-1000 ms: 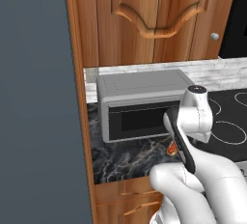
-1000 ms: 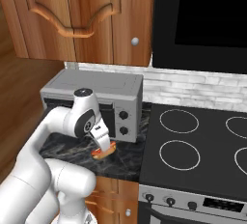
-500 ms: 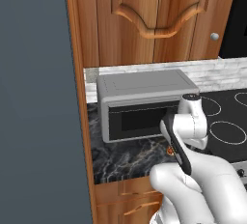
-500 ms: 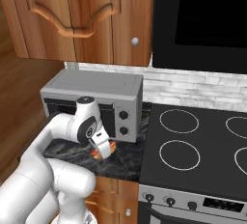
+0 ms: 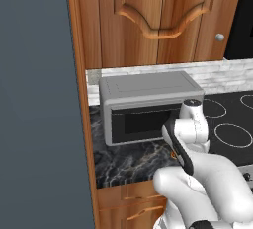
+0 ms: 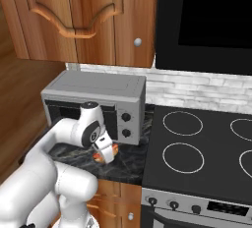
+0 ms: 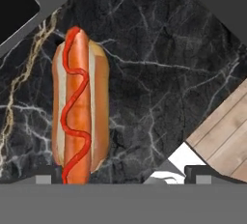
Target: Store the hot dog in the freezer for long-term storage. Close the freezer door after placing the cooked food.
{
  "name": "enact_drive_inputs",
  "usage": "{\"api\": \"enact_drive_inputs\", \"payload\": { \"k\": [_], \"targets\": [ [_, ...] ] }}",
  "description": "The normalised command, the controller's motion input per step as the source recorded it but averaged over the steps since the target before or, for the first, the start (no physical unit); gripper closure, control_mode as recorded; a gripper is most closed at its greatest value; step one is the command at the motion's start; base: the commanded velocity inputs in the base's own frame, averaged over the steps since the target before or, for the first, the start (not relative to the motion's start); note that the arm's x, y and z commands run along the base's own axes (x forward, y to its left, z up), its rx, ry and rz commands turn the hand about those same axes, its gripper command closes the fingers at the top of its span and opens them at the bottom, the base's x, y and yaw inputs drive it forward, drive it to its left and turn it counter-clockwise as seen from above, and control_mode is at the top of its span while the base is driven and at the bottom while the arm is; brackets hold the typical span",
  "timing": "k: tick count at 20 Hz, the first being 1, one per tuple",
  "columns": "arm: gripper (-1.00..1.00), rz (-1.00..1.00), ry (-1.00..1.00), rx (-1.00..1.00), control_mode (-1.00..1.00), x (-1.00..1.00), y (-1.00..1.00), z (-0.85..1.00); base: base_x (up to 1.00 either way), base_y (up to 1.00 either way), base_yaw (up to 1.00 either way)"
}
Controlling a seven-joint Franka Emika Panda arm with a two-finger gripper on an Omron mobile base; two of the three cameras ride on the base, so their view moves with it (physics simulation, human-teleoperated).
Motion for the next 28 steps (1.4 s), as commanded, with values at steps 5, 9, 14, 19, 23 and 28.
{"api": "enact_drive_inputs", "payload": {
  "k": [5, 9, 14, 19, 23, 28],
  "targets": [
    [-1.0, 0.0, 0.03, 0.0, -1.0, 0.25, 0.0, -0.12, 0.0, 0.0, 0.0],
    [-1.0, 0.0, 0.01, 0.0, -1.0, 0.25, 0.0, -0.11, 0.0, 0.0, 0.0],
    [-1.0, 0.0, 0.0, 0.0, -1.0, 0.12, 0.06, -0.19, 0.0, 0.0, 0.0],
    [-1.0, 0.0, 0.0, 0.0, -1.0, 0.08, 0.02, -0.24, 0.0, 0.0, 0.0],
    [-1.0, 0.0, 0.0, 0.0, -1.0, 0.07, 0.0, -0.27, 0.0, 0.0, 0.0],
    [-1.0, 0.0, 0.01, 0.0, -1.0, 0.05, 0.0, -0.27, 0.0, 0.0, 0.0]
  ]
}}
